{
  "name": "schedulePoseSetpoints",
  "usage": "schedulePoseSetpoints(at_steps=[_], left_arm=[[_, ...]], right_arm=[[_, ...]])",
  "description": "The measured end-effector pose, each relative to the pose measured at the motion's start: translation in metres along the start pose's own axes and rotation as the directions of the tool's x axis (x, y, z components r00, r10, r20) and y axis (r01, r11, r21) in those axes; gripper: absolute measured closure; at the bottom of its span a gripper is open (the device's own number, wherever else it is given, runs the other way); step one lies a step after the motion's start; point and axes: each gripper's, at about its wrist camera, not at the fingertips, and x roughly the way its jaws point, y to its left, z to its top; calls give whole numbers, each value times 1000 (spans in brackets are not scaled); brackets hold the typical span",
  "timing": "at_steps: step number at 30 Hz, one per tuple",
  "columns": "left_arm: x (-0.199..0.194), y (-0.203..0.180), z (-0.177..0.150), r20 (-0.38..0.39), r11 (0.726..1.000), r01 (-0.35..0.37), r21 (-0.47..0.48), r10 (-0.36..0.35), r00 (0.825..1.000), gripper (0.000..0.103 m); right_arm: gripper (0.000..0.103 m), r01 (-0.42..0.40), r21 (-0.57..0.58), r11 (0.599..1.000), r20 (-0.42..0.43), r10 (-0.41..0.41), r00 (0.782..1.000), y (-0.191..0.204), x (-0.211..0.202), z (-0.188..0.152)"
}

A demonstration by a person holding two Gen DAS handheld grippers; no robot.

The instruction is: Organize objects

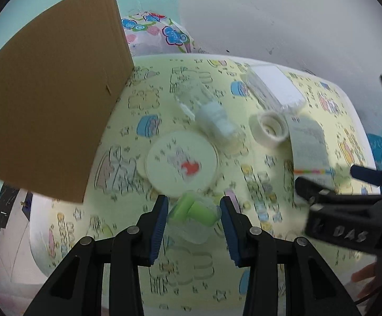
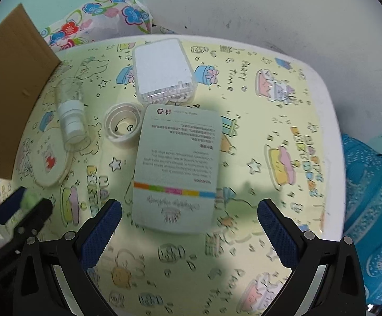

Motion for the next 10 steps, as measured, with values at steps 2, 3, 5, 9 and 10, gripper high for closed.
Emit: schedulePoseSetpoints(at_steps=[2, 3, 5, 9, 10], left_arm=[[4, 1, 5, -5, 1000, -6, -6, 6, 1000, 62], [6, 3, 7, -7, 1000, -10, -9, 10, 1000, 62], [10, 5, 10, -18, 1000, -8, -18, 8, 1000, 62], [15, 7, 14, -36, 999, -3, -33, 2, 999, 62], [16, 7, 14, -40, 999, -5, -35, 3, 999, 62]], right_arm=[[0, 7, 0, 1000, -13, -7, 1000, 3, 8, 4], [0, 14, -1, 1000, -18, -14, 1000, 4, 12, 6], [0, 19, 8, 1000, -18, -19, 1000, 4, 16, 10], [0, 10, 30, 999, -32, -9, 999, 2, 25, 14], [0, 12, 28, 1000, -27, -11, 1000, 3, 24, 15]])
